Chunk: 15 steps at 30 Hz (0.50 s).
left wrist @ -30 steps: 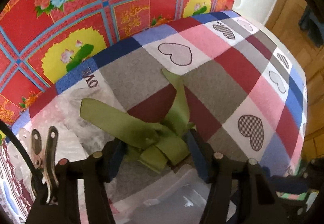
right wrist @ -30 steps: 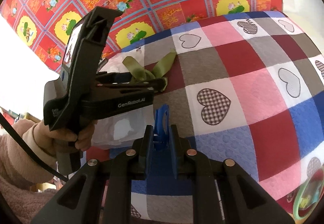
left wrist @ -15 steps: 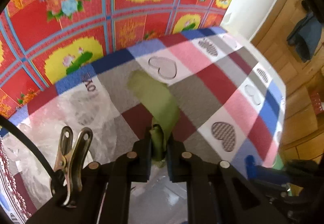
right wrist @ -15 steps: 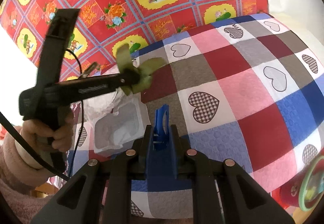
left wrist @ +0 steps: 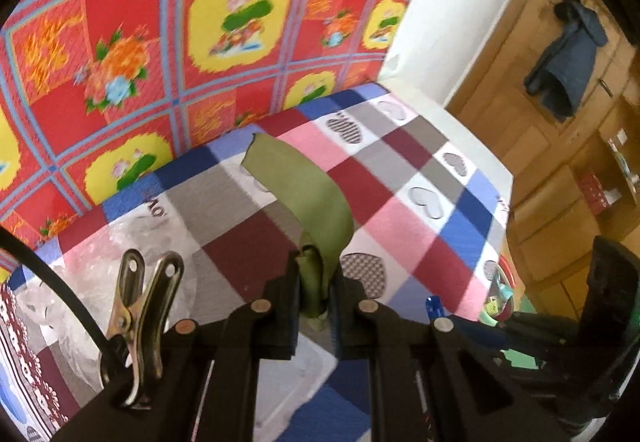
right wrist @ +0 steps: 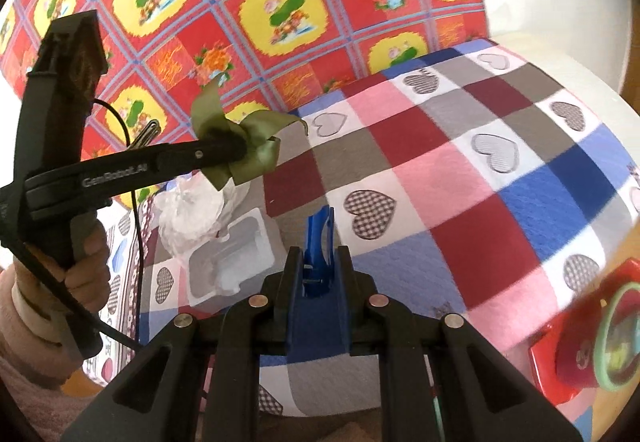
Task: Collect trash
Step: 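Carry the green ribbon and blue piece off the bed toward the red bucket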
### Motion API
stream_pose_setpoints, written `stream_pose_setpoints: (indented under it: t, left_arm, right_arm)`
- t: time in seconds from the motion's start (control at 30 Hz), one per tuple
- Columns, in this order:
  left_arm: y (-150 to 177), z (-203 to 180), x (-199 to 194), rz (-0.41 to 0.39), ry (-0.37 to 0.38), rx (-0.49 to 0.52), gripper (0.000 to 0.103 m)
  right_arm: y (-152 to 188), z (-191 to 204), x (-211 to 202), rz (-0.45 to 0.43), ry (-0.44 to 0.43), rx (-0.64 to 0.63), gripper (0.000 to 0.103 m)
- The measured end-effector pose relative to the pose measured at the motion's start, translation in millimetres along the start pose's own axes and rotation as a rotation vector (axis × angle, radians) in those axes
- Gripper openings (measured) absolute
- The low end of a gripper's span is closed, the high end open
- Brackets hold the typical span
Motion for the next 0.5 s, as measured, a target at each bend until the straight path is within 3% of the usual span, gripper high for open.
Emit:
stream_pose_setpoints:
  t: [0.5]
  left_arm:
    - [-1, -96, -1, 0.011, 0.146, 0.147, 0.012]
  right_arm:
    - [30, -85, -70, -0.087, 0.134, 0.181, 0.017]
Point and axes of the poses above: each gripper's, at about its wrist camera, not at the fingertips, and x roughly the way its jaws point, z to its left, y to its underside, the point moved 3 cm from there along x, roughly the way its jaws point, and after that the axes turned 5 degrees about -z, right-handed, at the moved point
